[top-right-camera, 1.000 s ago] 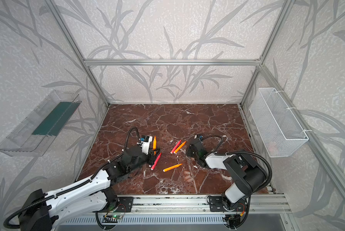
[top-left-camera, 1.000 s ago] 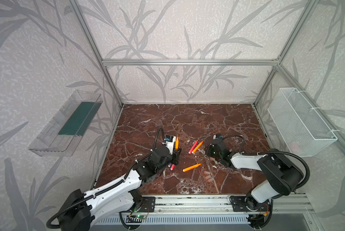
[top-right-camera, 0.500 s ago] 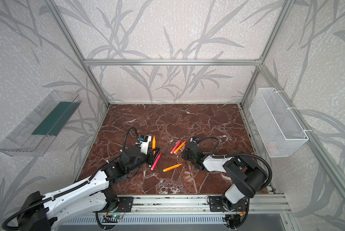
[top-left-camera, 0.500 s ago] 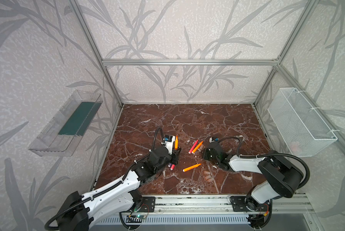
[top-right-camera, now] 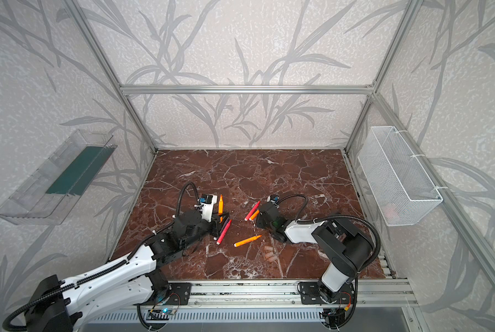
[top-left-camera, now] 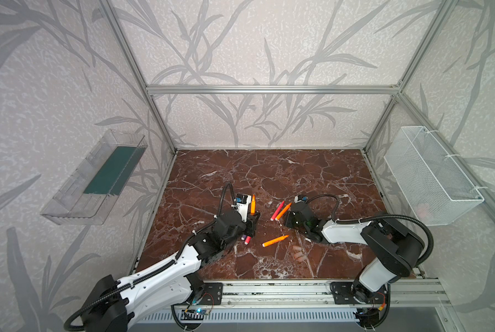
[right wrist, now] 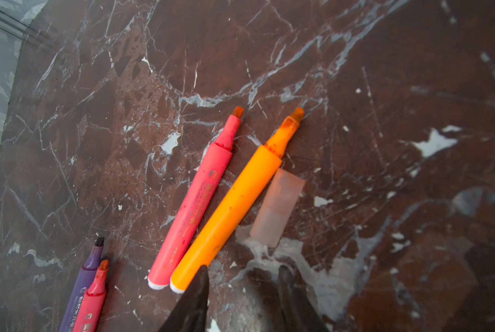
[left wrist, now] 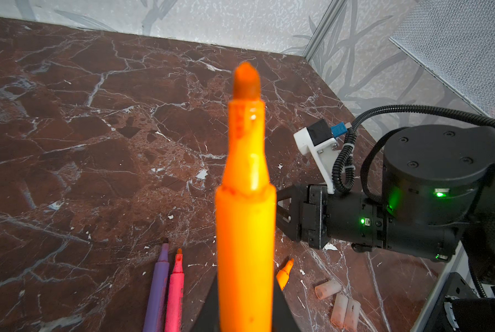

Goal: Insert the pens into the pen caps
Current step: 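Align the right gripper fingers around the pale pink cap, then close the right gripper on the pale pink cap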

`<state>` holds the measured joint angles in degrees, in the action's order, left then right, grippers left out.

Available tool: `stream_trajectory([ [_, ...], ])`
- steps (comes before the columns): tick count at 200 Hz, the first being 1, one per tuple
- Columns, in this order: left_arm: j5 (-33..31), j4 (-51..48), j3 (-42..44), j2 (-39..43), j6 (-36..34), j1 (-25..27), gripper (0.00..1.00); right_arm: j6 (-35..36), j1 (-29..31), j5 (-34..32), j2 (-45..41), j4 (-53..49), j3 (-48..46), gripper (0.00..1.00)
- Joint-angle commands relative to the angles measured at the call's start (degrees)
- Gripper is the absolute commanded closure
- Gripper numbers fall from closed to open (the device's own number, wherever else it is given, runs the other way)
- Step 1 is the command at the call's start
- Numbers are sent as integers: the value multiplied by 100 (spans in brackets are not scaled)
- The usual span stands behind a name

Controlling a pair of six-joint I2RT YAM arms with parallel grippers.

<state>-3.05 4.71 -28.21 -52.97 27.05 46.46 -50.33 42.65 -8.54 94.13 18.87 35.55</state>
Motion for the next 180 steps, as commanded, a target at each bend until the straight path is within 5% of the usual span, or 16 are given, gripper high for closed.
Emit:
stream_trajectory([
  [1,-88,-16,44,59,1,-21,100,404,24,-248,-187,-275,173,59],
  [58,-73,-5,36,58,3,-13,100,1778,15,-1314,-344,-1990,1174,66],
  [180,-144,-62,61,162,-24,-21,100,1747,-36,-1633,982,-2636,2086,70],
])
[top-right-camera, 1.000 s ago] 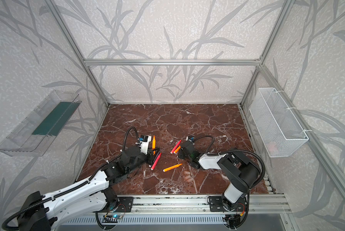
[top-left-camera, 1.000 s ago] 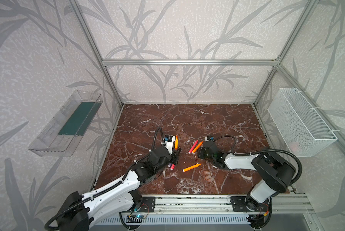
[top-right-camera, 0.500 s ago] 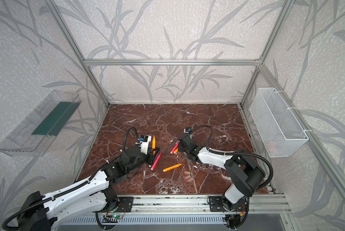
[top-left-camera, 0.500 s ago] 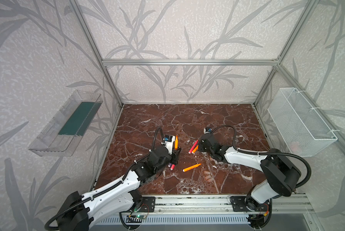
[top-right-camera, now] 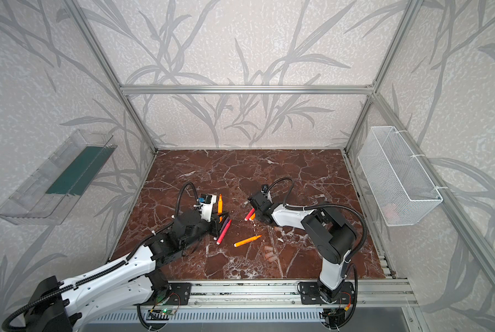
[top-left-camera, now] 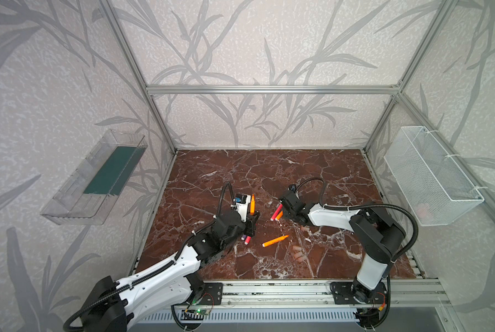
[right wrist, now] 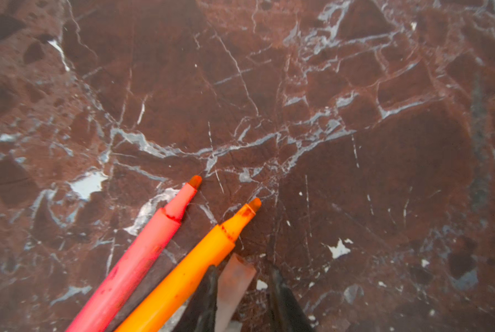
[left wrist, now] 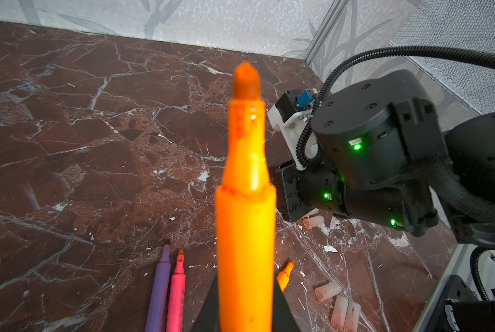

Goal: Insert the pens into the pen caps
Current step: 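Close the right gripper on the pale pink cap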

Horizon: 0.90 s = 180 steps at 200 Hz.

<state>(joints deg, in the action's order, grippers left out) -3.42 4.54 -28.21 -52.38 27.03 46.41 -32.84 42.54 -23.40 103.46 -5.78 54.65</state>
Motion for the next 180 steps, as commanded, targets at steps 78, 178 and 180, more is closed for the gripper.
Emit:
stream_trajectory([
  [78,-97,-36,61,105,-13,-13,100,-323,-101,-561,69,-449,53,68],
  [178,-81,-56,61,138,-4,-18,100,-908,-286,-754,-272,-468,-438,75],
  [180,-80,-58,59,140,-4,-18,100,-902,-289,-754,-280,-468,-445,75],
])
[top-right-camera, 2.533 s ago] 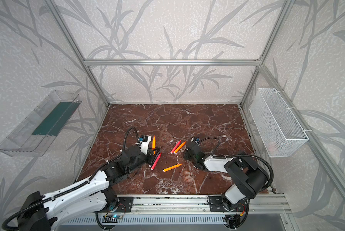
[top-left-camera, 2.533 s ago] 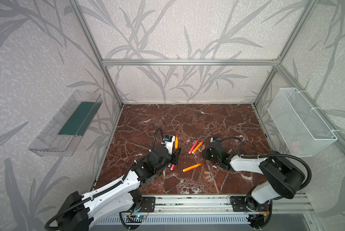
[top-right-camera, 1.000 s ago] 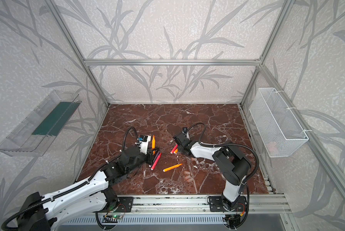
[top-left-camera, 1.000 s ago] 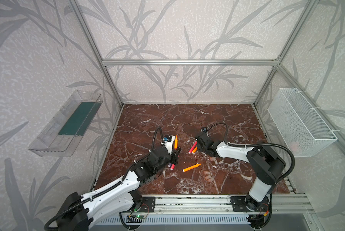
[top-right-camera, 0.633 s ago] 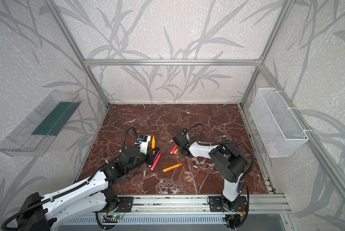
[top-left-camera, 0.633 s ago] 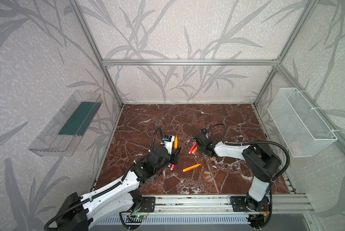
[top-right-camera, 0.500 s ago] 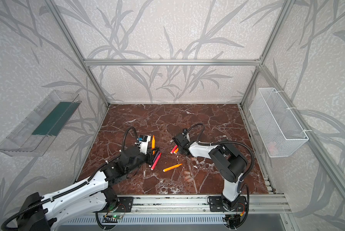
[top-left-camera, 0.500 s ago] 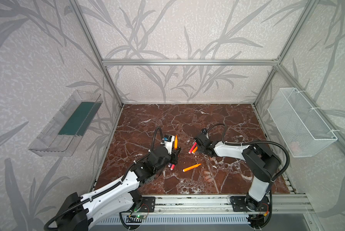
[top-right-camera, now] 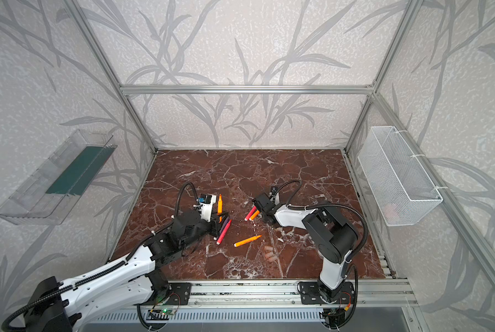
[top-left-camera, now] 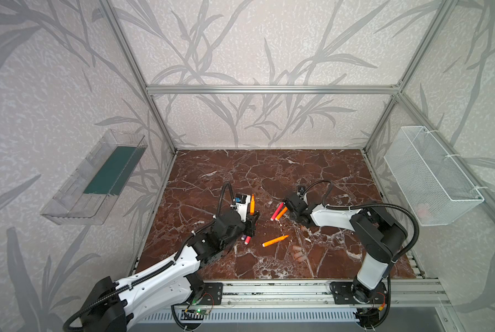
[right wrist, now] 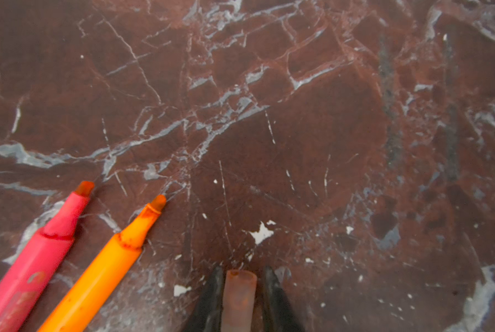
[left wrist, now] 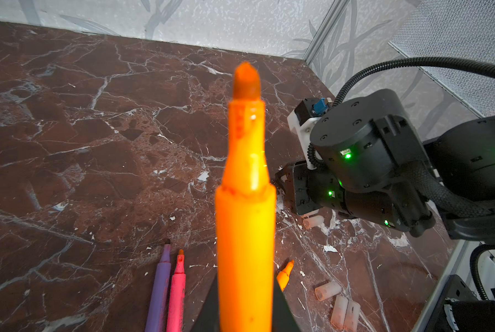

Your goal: Insert the pens into the pen caps

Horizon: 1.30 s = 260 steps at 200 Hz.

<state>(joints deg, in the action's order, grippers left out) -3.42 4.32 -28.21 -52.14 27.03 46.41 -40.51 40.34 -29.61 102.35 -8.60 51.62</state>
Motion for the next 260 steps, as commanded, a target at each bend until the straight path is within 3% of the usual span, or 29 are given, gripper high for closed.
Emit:
stream_trajectory([
  [1,-80,-36,60,112,-4,-18,100,-134,-69,-133,-170,-186,-142,75],
  [88,-62,-12,69,125,10,-13,100,16,-206,-187,-227,-331,-205,64],
  [188,-46,-12,78,125,20,-12,100,70,-427,-314,-325,-523,-279,64],
  [260,-51,-32,80,185,22,-16,100,264,-935,-164,-341,-622,-246,64],
])
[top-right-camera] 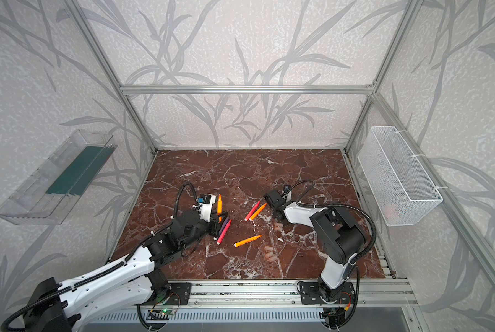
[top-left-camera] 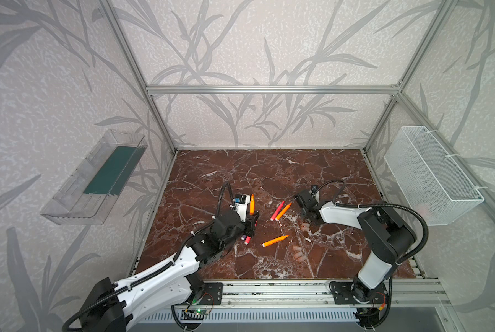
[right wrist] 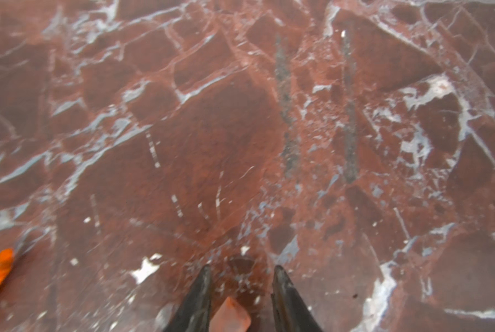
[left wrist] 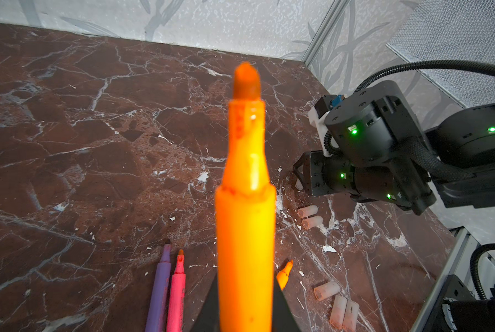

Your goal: Insert the pens into the pen caps

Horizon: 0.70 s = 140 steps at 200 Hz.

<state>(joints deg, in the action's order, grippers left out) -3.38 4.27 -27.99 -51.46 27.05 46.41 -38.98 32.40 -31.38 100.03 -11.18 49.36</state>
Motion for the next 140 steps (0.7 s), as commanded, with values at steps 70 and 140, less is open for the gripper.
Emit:
stream_trajectory([
  [70,-40,-13,65,111,37,-18,100,-9,-173,299,-644,-250,-690,66],
  [140,-3,-13,74,162,63,-19,100,-143,119,668,-1341,-391,-1138,69],
])
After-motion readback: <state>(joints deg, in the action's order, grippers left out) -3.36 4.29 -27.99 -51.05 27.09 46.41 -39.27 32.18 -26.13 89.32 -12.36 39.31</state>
